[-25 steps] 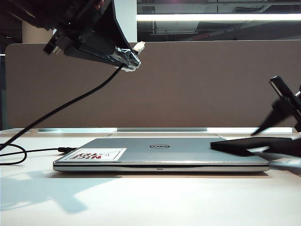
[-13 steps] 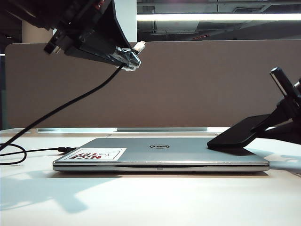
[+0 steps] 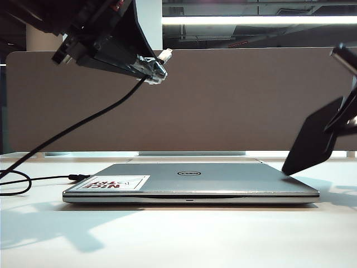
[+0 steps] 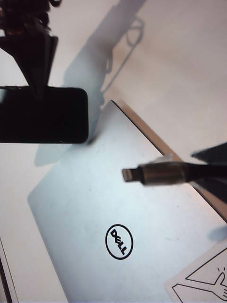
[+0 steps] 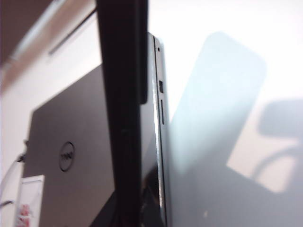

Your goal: Pick up the charging cable and the phone, plug the charging cable into the charging port on the phone, and finally place them back on the table.

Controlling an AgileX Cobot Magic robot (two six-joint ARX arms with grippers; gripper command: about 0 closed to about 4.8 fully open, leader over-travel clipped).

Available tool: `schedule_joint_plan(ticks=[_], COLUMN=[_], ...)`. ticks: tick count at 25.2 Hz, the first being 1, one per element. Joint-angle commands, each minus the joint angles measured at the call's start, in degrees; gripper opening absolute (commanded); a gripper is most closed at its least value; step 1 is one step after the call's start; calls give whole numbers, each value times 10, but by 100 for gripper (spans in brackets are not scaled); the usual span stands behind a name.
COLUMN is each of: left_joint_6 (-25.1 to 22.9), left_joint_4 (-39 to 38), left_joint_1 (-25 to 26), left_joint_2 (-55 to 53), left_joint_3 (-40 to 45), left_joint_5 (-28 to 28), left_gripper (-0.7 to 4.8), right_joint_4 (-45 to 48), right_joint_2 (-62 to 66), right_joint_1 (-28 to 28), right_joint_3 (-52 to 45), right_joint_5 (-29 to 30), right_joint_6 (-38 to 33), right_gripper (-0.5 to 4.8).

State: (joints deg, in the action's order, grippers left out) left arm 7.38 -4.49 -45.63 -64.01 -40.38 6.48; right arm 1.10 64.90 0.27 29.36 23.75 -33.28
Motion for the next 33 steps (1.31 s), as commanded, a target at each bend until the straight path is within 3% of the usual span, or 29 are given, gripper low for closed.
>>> schedule_joint_plan(ticks=[1, 3, 6, 9, 15, 24, 33], left_joint_6=[1, 1, 1, 1, 1, 1, 1], left_joint_4=[8, 8, 8, 10, 16, 14, 14], left_joint_1=[-1, -1, -1, -1, -1, -2, -1], left_joint_2=[2, 2, 2, 2, 2, 1, 1], left_joint_3=[-1, -1, -1, -1, -1, 0, 0], left_joint_5=[2, 2, 2, 2, 2, 2, 2], left_gripper=[-8, -8, -8, -8, -8, -8, -8], right_joint_4=[-156, -279, -366, -482, -599, -656, -655], right_joint_2=[-28, -27, -24, -17, 15, 86, 149], right_joint_1=[0, 1, 1, 5, 33, 93, 97], right_joint_3=[82, 156, 209, 273, 332, 332, 332], right_joint_5=[-27, -42, -54, -103, -151, -198, -198], right_joint_6=[100, 141, 164, 190, 231, 243, 259], right_gripper=[-4, -4, -4, -4, -4, -4, -4])
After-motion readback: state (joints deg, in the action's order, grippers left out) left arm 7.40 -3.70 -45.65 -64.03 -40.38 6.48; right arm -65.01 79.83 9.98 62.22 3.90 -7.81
